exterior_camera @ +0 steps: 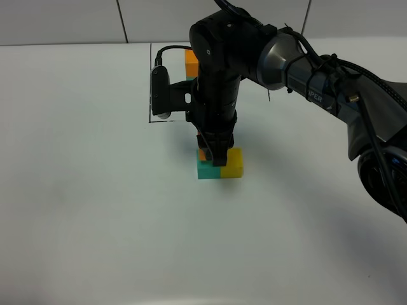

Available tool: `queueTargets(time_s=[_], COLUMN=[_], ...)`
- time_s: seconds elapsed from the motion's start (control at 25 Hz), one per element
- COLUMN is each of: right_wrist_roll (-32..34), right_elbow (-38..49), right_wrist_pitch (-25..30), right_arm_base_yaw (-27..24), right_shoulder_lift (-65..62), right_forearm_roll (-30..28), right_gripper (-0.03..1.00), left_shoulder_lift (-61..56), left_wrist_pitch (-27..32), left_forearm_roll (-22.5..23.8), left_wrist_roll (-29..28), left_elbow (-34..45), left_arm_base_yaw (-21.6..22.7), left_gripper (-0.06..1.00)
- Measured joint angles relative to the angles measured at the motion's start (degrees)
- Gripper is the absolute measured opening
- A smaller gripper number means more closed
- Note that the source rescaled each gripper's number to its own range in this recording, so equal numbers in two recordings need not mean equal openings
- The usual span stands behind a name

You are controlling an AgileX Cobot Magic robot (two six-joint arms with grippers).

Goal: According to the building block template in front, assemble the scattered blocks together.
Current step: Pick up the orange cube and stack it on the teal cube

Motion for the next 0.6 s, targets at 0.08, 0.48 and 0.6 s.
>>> queueTargets(time_s=[0.08,0.48,0.6], right_wrist_roll=[-0.23,-0.41,-0.41], right_elbow=[-0.3,-0.57,-0.57], right_wrist_pitch=[0.0,0.0,0.0], right_arm_base_yaw=[-0.58,-0.79,-0.79], right_shoulder_lift=[0.38,0.89,0.95], right_forearm_roll=[0.45,3.03,3.29], right_gripper=[0.0,0.0,0.0], left_shoulder_lift=[0.0,0.0,0.0], left_wrist_pitch=[0.0,0.0,0.0], left_forearm_roll=[0.0,0.0,0.0], left_wrist_roll=[0.0,0.0,0.0], left_elbow=[0.0,0.0,0.0], left_arm_base_yaw=[0.0,0.0,0.0], left_gripper=[0.82,0.82,0.82])
